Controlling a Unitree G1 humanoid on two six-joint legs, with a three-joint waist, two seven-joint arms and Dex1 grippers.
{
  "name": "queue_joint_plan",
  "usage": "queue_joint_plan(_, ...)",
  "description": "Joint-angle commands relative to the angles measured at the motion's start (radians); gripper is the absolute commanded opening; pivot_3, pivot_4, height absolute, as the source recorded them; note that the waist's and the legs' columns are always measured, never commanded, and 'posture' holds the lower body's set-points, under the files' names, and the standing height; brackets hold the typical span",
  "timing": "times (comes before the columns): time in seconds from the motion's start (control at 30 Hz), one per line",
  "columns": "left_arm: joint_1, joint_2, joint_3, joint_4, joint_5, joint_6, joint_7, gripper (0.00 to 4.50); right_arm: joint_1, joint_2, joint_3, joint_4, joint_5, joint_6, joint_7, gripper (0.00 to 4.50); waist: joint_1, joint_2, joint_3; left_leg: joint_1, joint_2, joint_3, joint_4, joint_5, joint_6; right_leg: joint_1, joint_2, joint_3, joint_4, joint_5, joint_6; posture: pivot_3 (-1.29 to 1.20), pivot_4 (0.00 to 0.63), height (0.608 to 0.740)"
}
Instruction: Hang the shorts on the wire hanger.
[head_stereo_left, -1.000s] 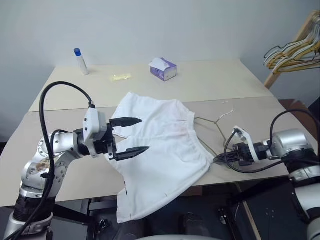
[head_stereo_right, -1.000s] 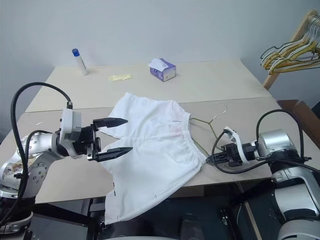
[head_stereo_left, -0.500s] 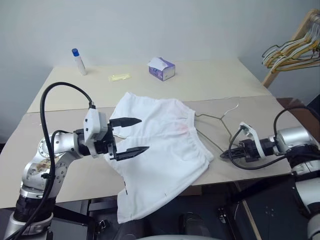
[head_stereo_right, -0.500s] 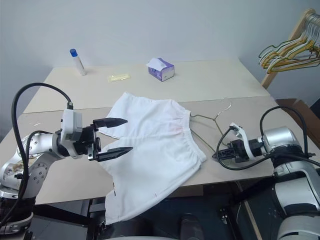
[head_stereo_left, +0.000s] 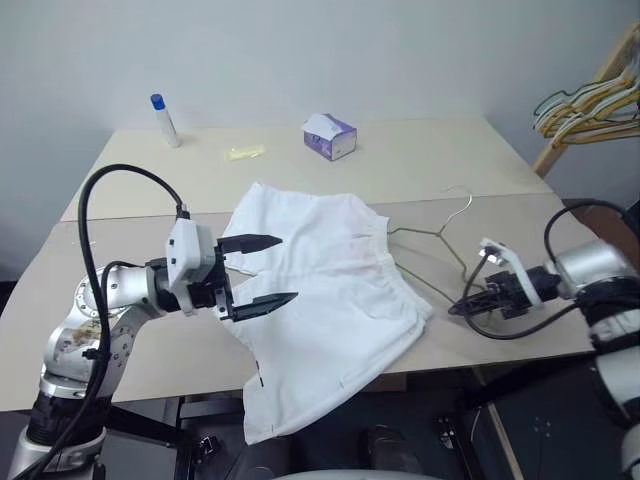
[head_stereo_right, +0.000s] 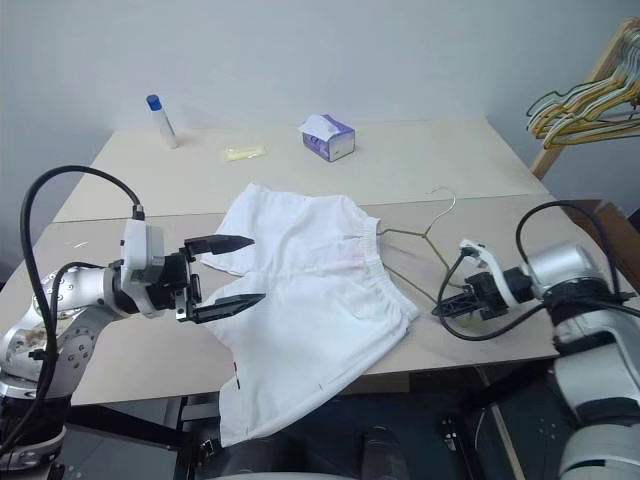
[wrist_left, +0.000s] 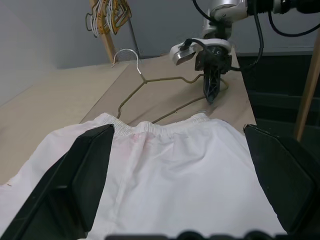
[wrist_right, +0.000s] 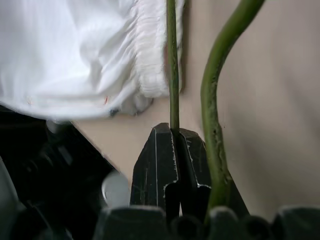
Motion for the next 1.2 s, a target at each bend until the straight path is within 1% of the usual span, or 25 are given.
queue_joint_plan(0.03,0.003,-0.002,0.017,-0.029,0.0,-0.026,0.013,4.49,0.046,-0.064,0.026,-0.172,0.104,0.057,0.063,0.0,0.002,0.0,0.0,0.0,0.0,0.0,0.0,0.0,0.0,0.0,0.0,0.0,0.0,0.0,0.0,0.16,0.018,0.74)
queue_joint_plan(0.17,0.001,-0.003,0.01,-0.028,-0.003,-0.026,0.016,4.49,0.1,-0.114,0.005,-0.295,0.17,0.117,0.063,0.0,0.003,0.0,0.0,0.0,0.001,0.0,0.0,0.0,0.0,0.0,0.0,0.0,0.0,0.0,0.0,0.14,0.024,0.74)
queue_joint_plan(0.23,-0.003,-0.004,0.006,-0.024,-0.003,-0.026,0.014,4.49,0.119,-0.117,-0.005,-0.309,0.165,0.128,0.057,0.0,0.004,0.0,0.0,0.0,0.001,0.0,0.0,0.0,0.0,0.0,0.0,0.0,0.0,0.0,0.0,0.14,0.029,0.74)
queue_joint_plan(0.4,-0.017,-0.006,-0.004,-0.015,-0.003,-0.025,0.008,4.49,0.076,-0.044,-0.033,-0.143,0.1,0.114,-0.022,0.0,0.004,0.0,0.0,0.001,0.0,0.0,0.001,0.0,0.0,0.001,0.0,0.0,0.0,0.0,-0.001,0.12,0.035,0.74)
queue_joint_plan(0.57,-0.034,-0.007,-0.012,-0.002,-0.001,-0.026,0.001,4.49,-0.017,0.049,-0.055,0.057,0.022,0.072,-0.053,0.0,0.0,0.0,0.0,0.001,-0.001,0.0,0.001,0.0,0.0,0.0,0.001,0.0,0.001,0.001,-0.001,0.13,0.027,0.74)
queue_joint_plan(0.8,-0.037,-0.008,-0.009,-0.003,0.001,-0.032,0.007,4.49,-0.093,0.149,-0.081,0.256,-0.076,-0.005,-0.077,0.0,0.0,0.0,0.0,0.0,-0.001,0.0,0.001,0.001,-0.002,0.0,0.002,0.0,0.001,0.001,-0.001,0.14,0.022,0.74)
queue_joint_plan(1.0,-0.035,-0.012,-0.01,-0.004,0.005,-0.035,0.015,4.49,-0.127,0.196,-0.096,0.323,-0.12,-0.036,-0.037,0.0,-0.001,0.0,0.0,0.0,-0.001,0.0,0.001,0.001,-0.001,0.001,0.002,0.0,0.001,0.001,-0.001,0.15,0.025,0.74)
queue_joint_plan(1.2,-0.05,-0.018,-0.013,0.01,0.015,-0.041,0.019,4.49,-0.15,0.222,-0.164,0.338,-0.139,-0.067,-0.07,0.0,-0.003,0.001,0.0,0.001,-0.001,0.0,0.001,0.001,-0.002,0.001,0.002,0.0,0.002,0.001,-0.001,0.14,0.022,0.74)
